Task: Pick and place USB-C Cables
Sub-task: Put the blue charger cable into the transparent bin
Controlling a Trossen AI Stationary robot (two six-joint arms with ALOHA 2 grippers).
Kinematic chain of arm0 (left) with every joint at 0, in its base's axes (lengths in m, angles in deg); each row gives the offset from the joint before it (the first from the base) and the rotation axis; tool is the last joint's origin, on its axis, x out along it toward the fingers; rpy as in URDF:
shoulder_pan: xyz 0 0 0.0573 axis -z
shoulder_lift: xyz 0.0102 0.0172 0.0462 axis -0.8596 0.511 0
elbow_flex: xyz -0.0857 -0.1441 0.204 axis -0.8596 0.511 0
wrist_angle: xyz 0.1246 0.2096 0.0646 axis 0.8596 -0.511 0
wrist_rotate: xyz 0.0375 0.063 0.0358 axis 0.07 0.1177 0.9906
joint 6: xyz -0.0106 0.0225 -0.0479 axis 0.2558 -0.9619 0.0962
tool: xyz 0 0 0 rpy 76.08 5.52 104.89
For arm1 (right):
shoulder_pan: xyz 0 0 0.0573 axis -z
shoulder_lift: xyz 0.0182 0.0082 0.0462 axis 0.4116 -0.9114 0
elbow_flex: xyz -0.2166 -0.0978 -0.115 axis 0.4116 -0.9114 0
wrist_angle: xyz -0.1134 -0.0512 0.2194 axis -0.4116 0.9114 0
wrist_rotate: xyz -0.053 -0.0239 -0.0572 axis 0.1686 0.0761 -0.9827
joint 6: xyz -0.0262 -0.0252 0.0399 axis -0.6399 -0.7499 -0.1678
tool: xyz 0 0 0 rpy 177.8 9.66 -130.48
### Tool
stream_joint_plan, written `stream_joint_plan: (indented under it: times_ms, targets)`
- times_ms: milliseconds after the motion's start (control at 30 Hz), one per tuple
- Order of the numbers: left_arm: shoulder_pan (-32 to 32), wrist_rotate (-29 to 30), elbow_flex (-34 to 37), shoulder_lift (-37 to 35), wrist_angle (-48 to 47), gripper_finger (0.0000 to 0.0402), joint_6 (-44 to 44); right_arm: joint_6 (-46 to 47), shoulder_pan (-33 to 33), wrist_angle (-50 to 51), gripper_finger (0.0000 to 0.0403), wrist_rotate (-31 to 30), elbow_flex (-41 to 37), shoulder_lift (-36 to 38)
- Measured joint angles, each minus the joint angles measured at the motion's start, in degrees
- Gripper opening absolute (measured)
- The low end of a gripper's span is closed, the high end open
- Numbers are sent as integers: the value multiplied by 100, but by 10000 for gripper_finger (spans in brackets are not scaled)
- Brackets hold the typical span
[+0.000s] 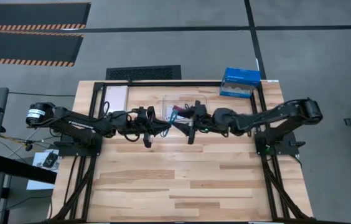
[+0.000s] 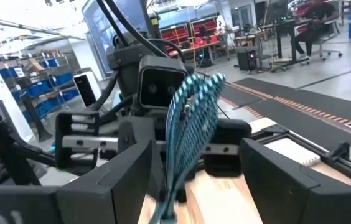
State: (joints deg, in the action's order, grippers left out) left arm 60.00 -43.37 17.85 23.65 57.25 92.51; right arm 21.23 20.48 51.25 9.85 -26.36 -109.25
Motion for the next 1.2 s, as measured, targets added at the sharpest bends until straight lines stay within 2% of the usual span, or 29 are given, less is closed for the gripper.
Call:
stream_joint_plan:
  times_ms: [300, 433, 567, 767, 833, 1100, 1200]
  targets:
    - [0, -2, 0, 0, 8, 0, -6, 2, 71, 26, 268, 77, 367, -405]
    - [0, -2, 0, 0, 4, 0, -87, 2, 71, 70, 242, 79, 388, -355]
    - [0, 26, 0, 0, 20, 0, -118, 6, 74, 82, 185, 164, 388, -355]
    - [-6, 55, 0, 0, -15, 0, -153, 255, 174, 141, 48, 449, 388, -355]
    - [-9, 84, 0, 0, -21, 0, -152, 312, 207, 161, 18, 555, 388, -350]
    - [0, 250, 0, 0, -221, 1, -34, 361, 213, 277, 14, 544, 386, -352]
    - [4, 180, 0, 0, -250, 23, -106, 362, 211, 350, 14, 479, 386, -355]
